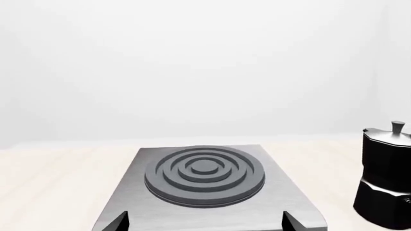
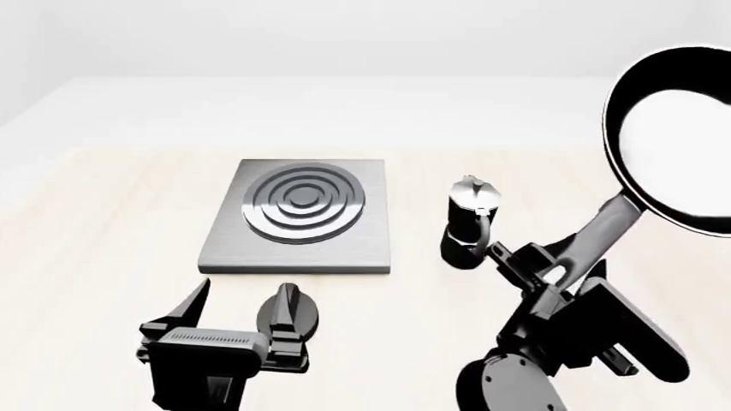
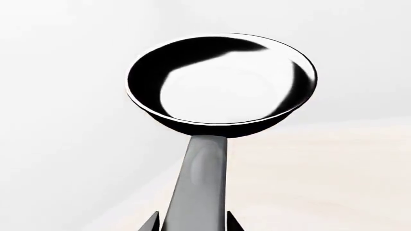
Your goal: Put the frying pan on the stove.
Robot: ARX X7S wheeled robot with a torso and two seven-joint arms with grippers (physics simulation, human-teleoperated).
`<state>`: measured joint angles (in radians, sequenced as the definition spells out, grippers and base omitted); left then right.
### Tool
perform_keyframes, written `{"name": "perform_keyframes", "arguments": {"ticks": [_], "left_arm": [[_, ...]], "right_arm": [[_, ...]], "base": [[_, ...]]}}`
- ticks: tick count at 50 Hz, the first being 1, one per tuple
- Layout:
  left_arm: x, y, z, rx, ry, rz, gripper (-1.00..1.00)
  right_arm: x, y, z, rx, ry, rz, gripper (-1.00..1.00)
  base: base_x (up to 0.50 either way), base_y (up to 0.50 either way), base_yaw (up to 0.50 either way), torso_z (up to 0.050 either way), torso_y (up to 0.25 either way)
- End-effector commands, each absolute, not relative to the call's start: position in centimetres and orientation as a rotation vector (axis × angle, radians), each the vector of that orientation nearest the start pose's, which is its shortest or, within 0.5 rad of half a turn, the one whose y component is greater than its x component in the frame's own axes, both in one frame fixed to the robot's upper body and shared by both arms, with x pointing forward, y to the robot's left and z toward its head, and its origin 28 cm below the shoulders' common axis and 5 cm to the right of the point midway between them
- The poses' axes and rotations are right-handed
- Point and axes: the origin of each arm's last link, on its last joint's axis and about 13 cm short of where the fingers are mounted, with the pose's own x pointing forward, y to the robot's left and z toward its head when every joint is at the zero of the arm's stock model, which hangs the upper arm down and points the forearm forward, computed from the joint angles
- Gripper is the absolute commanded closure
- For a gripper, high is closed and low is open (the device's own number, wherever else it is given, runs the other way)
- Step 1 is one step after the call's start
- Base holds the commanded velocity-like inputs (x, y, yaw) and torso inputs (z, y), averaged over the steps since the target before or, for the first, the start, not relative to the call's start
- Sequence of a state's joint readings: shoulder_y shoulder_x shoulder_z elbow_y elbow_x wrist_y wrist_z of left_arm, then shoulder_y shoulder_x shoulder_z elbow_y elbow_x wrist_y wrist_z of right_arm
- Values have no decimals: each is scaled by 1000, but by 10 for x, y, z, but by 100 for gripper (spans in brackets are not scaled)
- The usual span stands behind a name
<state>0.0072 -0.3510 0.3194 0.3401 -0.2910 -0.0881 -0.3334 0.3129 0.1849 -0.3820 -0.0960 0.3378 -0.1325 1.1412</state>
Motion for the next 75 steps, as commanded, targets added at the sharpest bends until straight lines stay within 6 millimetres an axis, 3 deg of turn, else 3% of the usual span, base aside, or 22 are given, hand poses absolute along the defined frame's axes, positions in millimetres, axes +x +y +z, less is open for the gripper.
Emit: {"name": "perform_keyframes", "arguments": {"ticks": [1,21,46,55,62,75], "left_arm": [[195,205,67,1,-129,-74,-100],[195,205,65,1,-126,-72,-100],[194,204,66,0,-131,-69,-100],[194,204,68,1,-134,-70,-100],[194,204,68,2,-135,-73,-100],[194,204,70,2,-137,-71,-100]], "right_arm": [[264,-52,117,353,-375,-585,100],[260,-44,122,376,-424,-386,100],[258,-30,134,280,-427,52,100],[261,-24,140,251,-333,146,100],[263,-19,142,219,-357,194,100],[269,-12,138,187,-285,315,100]], "base": [[0,0,0,0,0],[0,0,0,0,2],[0,0,0,1,2],[0,0,0,0,1],[0,0,0,1,3],[0,0,0,0,2]]}}
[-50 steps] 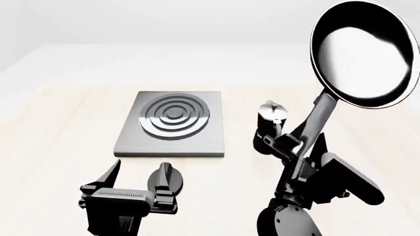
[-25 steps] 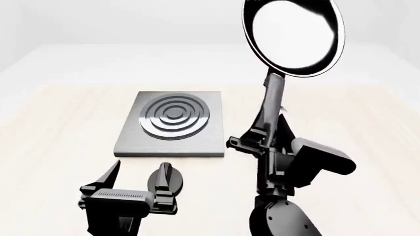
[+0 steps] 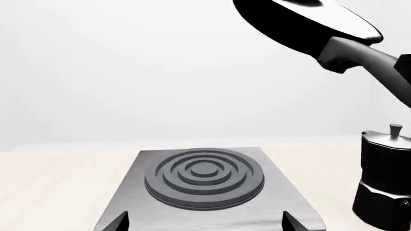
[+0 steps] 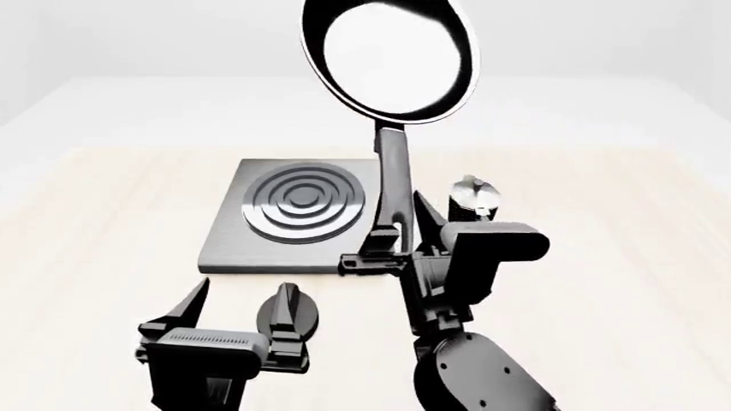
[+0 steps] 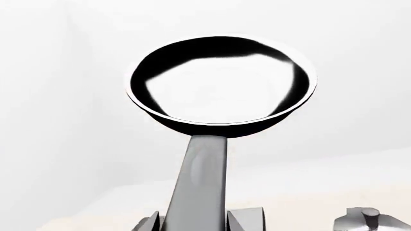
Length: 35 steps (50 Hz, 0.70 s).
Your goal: Put the frying pan on the stove.
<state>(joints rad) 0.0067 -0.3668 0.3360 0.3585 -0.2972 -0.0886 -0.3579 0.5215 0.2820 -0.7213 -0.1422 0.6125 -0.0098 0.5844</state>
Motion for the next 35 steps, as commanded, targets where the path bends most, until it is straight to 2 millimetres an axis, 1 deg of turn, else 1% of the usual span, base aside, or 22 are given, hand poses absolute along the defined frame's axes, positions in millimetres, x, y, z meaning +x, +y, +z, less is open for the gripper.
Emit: {"name": "perform_keyframes", "arguments": {"ticks": [1,5,17,25,30,35], "left_arm": [[194,204,69,2,-137,-71,-100],[193,204,69,0,-136,-69,-100],[195,204,68,-1,-136,-65,-100],[196,204,67,-3,-133,-67,-100],[196,203,67,-4,-134,-68,-100],[196,204,68,-2,-134,-66,-100]], "right_arm": [[270,-12,137,184,-270,319,100],[272,-13,137,199,-253,330,100],[279,-16,135,129,-196,384,100],[288,-23,135,85,-129,437,100],[293,-26,135,6,-103,503,100],[295,-30,134,6,-102,515,100]], "base": [[0,0,0,0,0],[0,0,0,0,3],[0,0,0,1,2],[1,0,0,0,3],[0,0,0,2,2],[0,0,0,0,2]]}}
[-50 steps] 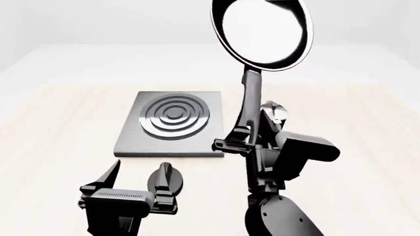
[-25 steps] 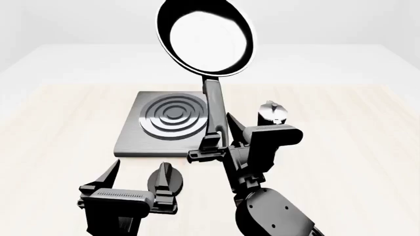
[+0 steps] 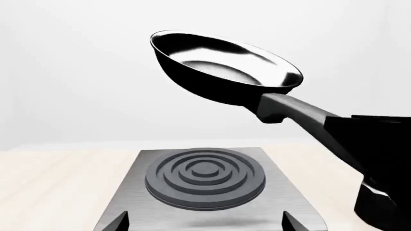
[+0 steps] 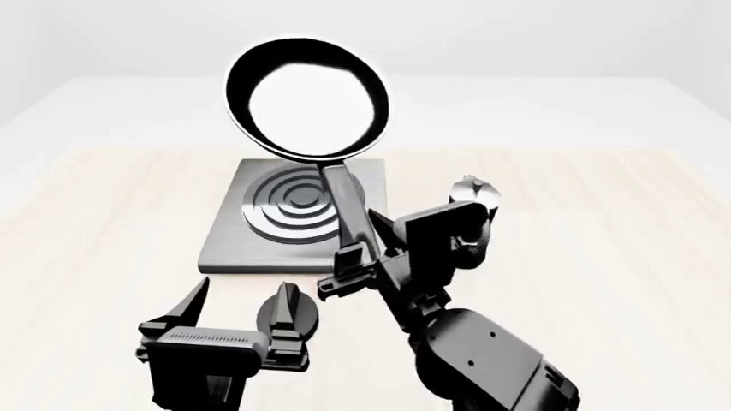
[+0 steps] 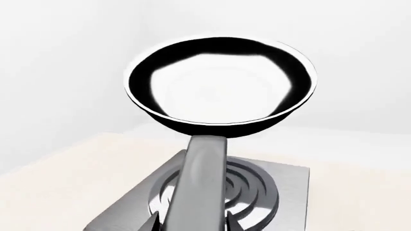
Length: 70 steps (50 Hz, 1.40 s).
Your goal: Put the frying pan on the stove.
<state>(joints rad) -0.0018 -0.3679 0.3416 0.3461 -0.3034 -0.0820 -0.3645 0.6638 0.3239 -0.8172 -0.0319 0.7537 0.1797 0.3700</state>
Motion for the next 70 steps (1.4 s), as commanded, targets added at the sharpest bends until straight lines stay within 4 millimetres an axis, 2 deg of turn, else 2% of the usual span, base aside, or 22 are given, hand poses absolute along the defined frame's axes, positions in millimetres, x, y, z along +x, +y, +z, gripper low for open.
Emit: {"name": "perform_keyframes", "arguments": {"ticks": [1,36,55,70], "left_arm": [[195,204,69,-1,-135,-66,-100],[198,201,69,-1,-137,-70,-100],[198,200,69,-1,-136,-72,-100],[198,199,69,-3,-138,-77,-100]], "right_arm": [[298,-31,132,-15,-98,503,100],[308,-42,145,-106,-16,532,100],[304,-45,169,-122,-26,538,100],[299,-44,173,-139,2,554,100]], "base": [[0,0,0,0,0],[0,0,0,1,2],[0,0,0,0,2],[0,0,0,1,2]]}}
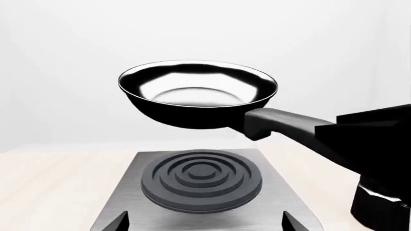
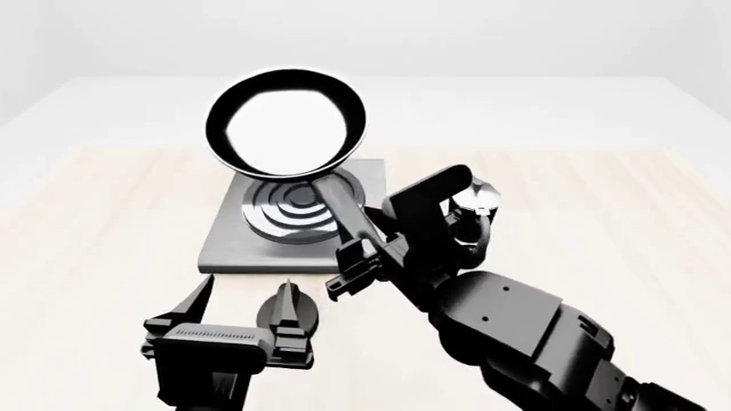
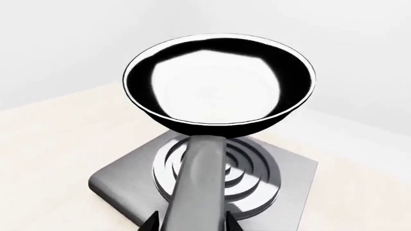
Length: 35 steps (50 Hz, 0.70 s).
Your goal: Put the frying pan on the stove.
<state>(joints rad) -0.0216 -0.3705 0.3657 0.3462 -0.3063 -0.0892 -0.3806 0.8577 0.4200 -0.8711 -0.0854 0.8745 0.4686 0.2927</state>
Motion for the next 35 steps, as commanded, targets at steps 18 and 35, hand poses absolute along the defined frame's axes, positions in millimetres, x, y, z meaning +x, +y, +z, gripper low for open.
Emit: {"name": "perform_keyframes", "arguments": {"ticks": [18,35], "left_arm": [[197,200,70,-4,-143,-77,-100],[197,201,69,-6,-140,-72,-100]], "right_arm": [[299,-45,167,-151,34,565,100],[303,-46,156,-149,57,556,100]], "base": [[0,0,0,1,2],[0,0,0,1,2]]}}
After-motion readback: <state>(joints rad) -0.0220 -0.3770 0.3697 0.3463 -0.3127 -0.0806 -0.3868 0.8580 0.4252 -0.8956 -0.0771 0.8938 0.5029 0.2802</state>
